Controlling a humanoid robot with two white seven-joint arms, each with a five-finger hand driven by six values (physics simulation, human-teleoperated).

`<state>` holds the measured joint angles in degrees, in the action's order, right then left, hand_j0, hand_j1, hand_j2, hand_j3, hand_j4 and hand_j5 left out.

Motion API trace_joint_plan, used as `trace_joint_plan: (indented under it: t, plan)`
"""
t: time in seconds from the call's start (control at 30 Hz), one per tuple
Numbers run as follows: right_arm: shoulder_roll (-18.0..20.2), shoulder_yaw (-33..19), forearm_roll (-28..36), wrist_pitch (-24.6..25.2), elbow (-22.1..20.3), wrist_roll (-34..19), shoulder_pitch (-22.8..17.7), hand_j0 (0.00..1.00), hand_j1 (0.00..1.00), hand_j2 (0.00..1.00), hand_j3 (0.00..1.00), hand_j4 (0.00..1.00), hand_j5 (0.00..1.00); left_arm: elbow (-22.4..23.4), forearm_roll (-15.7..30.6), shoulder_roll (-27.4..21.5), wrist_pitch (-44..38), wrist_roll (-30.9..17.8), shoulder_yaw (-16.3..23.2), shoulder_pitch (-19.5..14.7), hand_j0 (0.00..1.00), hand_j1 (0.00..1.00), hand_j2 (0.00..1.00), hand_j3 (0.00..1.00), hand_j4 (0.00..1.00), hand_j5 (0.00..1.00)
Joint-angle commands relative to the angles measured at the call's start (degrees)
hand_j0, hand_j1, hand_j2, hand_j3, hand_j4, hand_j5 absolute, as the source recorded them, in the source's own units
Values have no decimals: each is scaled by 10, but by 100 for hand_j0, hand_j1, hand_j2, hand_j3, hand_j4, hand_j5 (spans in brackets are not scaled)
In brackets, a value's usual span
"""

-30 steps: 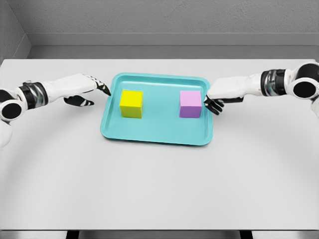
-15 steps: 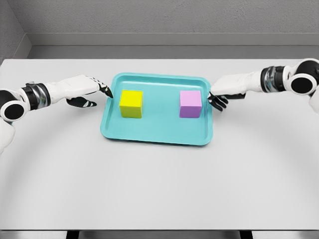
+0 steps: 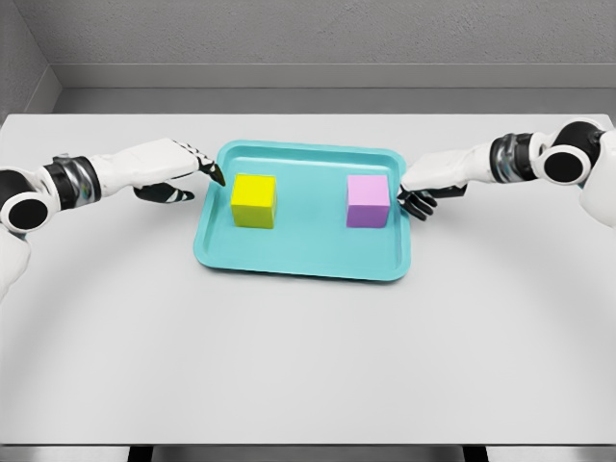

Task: Push two cubes

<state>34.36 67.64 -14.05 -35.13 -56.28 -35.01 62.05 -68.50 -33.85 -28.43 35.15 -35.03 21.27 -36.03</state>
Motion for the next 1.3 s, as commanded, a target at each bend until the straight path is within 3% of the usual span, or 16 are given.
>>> trace_joint_plan:
  t: [0.0, 0.2, 0.3, 0.97, 1.27]
  plan:
    - [-4, 3, 3, 1, 1, 0, 0, 10, 10, 10, 10, 10, 10, -1, 4, 0, -2, 0, 8, 0, 65, 65, 65, 65, 65, 65]
    - [-13, 10, 3, 1, 3, 0, 4, 10, 10, 10, 10, 10, 10, -15, 13, -1, -2, 0, 11, 1, 65, 65, 65, 65, 65, 65]
    - [-18, 10, -10, 1, 6, 0, 4, 10, 10, 10, 10, 10, 10, -16, 27, -4, -2, 0, 35, -1, 65, 65, 65, 65, 65, 65]
    - [-43, 21, -11, 1, 5, 0, 18, 10, 10, 10, 10, 10, 10, -10, 27, 14, -2, 0, 36, -4, 64, 64, 64, 64, 64, 64]
    - [-34, 27, -12, 1, 14, 0, 20, 10, 10, 10, 10, 10, 10, -15, 49, -18, -2, 0, 34, -3, 64, 64, 64, 64, 64, 64]
